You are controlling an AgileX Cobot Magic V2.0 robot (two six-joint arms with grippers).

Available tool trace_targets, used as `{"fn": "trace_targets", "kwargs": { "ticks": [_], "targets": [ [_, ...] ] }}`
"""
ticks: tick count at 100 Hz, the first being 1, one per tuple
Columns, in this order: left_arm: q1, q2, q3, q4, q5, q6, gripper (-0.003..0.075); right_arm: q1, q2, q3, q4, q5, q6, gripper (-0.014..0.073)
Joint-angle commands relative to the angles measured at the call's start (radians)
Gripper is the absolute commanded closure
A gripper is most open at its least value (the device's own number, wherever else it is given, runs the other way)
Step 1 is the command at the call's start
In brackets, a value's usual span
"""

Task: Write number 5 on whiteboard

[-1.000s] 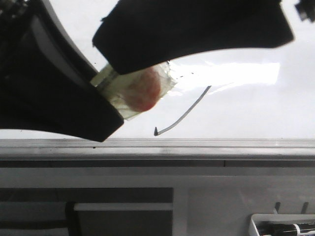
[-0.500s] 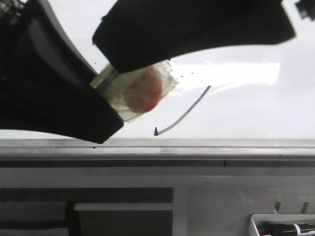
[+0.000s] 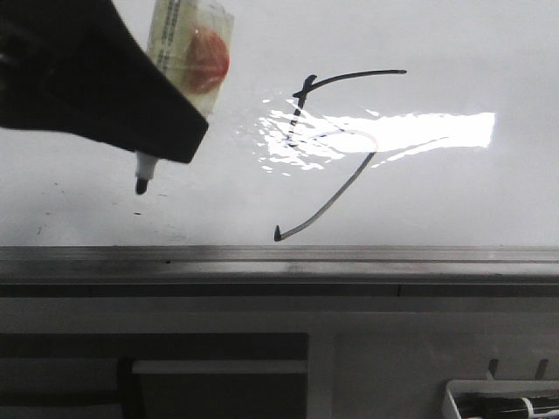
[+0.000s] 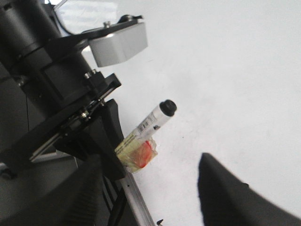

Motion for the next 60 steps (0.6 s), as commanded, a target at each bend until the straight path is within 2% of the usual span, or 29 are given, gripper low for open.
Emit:
{"fn": "trace_targets", "kwargs": {
  "ticks": [1,4,7,14,36,60],
  "targets": [
    [0.019,0.018,-0.021,-0.006,-0.141,-0.056,0.0741,-0.029,-0.054,-0.032,0.038,-0.042,0.003,0.0475],
    [0.024,0.033,-0.021,-0.006,-0.159,-0.056,0.0741,-0.033,-0.067,-0.030,0.038,-0.031,0.003,0.0590],
    [0.030,0.047,-0.021,-0.006,-0.174,-0.056,0.0741,-0.037,-0.082,-0.030,0.038,-0.017,0.003,0.0663],
    [0.044,0.086,-0.021,-0.006,-0.205,-0.056,0.0741,-0.042,-0.107,-0.030,0.038,0.003,0.005,0.0634],
    [0.114,0.186,-0.021,-0.024,-0.311,-0.099,0.0741,-0.042,-0.139,-0.030,0.040,0.048,0.005,0.0634],
    [0.182,0.236,-0.021,-0.050,-0.330,-0.099,0.0741,-0.042,-0.141,-0.030,0.044,0.055,0.005,0.0634]
  ]
}}
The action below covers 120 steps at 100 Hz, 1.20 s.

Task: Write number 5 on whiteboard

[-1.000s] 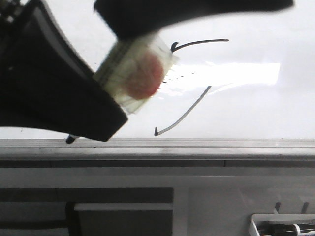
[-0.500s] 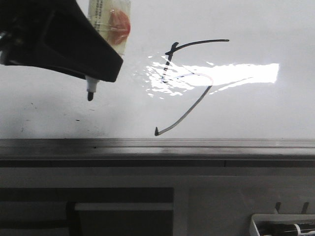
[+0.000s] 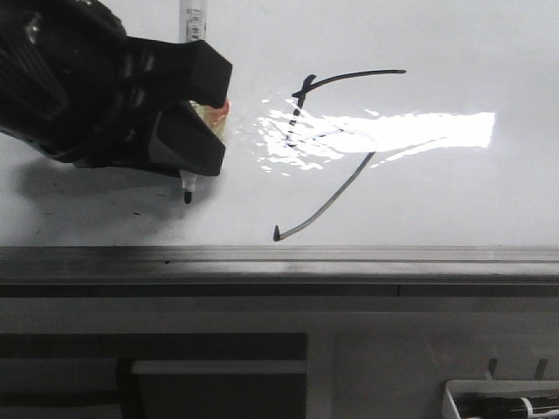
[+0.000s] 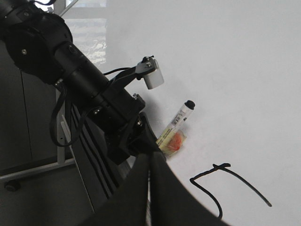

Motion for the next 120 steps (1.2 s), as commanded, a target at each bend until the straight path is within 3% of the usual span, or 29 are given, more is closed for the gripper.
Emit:
{"fn": "trace_targets", "kwargs": {
  "ticks": [1,53,100,120],
  "targets": [
    [0.013,-0.007,-0.023,-0.008,-0.074,-0.008,0.0741,-0.008,-0.004,-0.030,0.004,-0.069,0.002,0.0634],
    [0.036,0.027,-0.030,-0.104,-0.096,-0.008,0.0729,-0.008,-0.002,-0.030,0.004,-0.069,0.002,0.0634],
    [0.046,0.027,-0.030,-0.105,-0.095,-0.008,0.0379,-0.008,-0.002,-0.030,0.004,-0.069,0.002,0.0634],
    [0.046,0.027,-0.030,-0.105,-0.095,-0.008,0.0355,-0.008,-0.002,-0.030,0.004,-0.069,0.002,0.0634]
  ]
}}
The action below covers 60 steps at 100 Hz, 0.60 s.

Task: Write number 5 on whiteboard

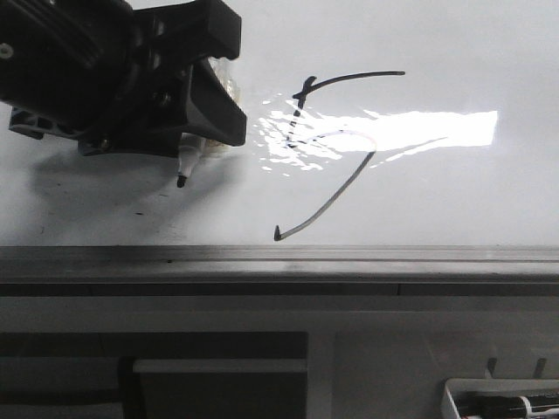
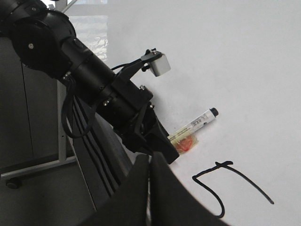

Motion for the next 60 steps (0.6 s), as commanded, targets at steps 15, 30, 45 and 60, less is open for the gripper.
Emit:
{"fn": "trace_targets", "kwargs": {
  "ticks": [15,30,45,60],
  "targets": [
    [0.026,-0.002,-0.018,-0.006,-0.063,-0.001,0.0190,-0.008,-0.002,-0.030,0.004,-0.077,0.002,0.0634],
    [0.026,-0.050,-0.018,-0.006,-0.048,-0.001,0.0117,-0.008,-0.004,-0.030,0.000,-0.074,0.002,0.0634],
    [0.026,-0.194,-0.018,0.014,0.021,-0.001,0.0118,-0.008,-0.041,-0.030,-0.008,-0.011,0.002,0.0634],
    [0.026,-0.440,-0.018,0.127,0.212,0.001,0.0129,-0.008,-0.129,-0.008,-0.034,0.023,0.002,0.0634]
  ]
}}
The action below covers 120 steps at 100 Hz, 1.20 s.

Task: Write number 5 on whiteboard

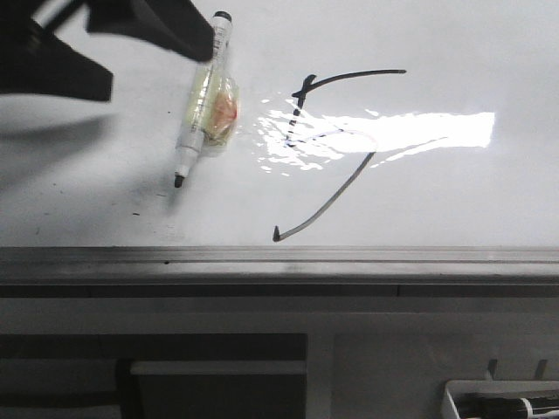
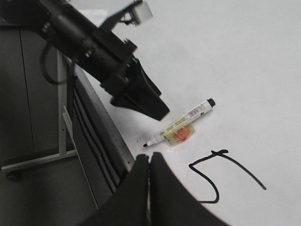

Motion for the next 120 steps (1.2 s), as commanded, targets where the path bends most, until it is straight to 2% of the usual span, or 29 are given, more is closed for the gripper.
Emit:
{"fn": "trace_targets", "kwargs": {
  "ticks": [1,11,18,25,38,61,120],
  "targets": [
    [0.001,-0.162,-0.029,0.084,0.062,0.001,0.0133,-0.008,-0.055,-0.007,-0.028,-0.057,0.002,0.0634],
    [0.001,-0.345,-0.027,0.219,0.222,0.001,0.0218,-0.017,-0.143,0.058,-0.106,-0.059,0.060,0.0634],
    [0.001,-0.462,-0.024,0.281,0.320,0.001,0.0328,-0.040,-0.208,0.126,-0.200,-0.057,0.165,0.0634],
    [0.001,-0.572,-0.017,0.308,0.384,0.001,0.0483,-0.063,-0.275,0.199,-0.270,-0.057,0.232,0.0634],
    [0.001,-0.726,0.026,0.317,0.392,0.001,0.0745,-0.072,-0.362,0.296,-0.290,-0.067,0.232,0.0634],
    [0.001,-0.839,0.098,0.311,0.399,0.001,0.0741,-0.072,-0.382,0.348,-0.287,-0.066,0.232,0.0635],
    [0.001,-0.843,0.153,0.323,0.370,0.001,0.0741,-0.072,-0.382,0.348,-0.287,-0.064,0.232,0.0635]
  ]
}}
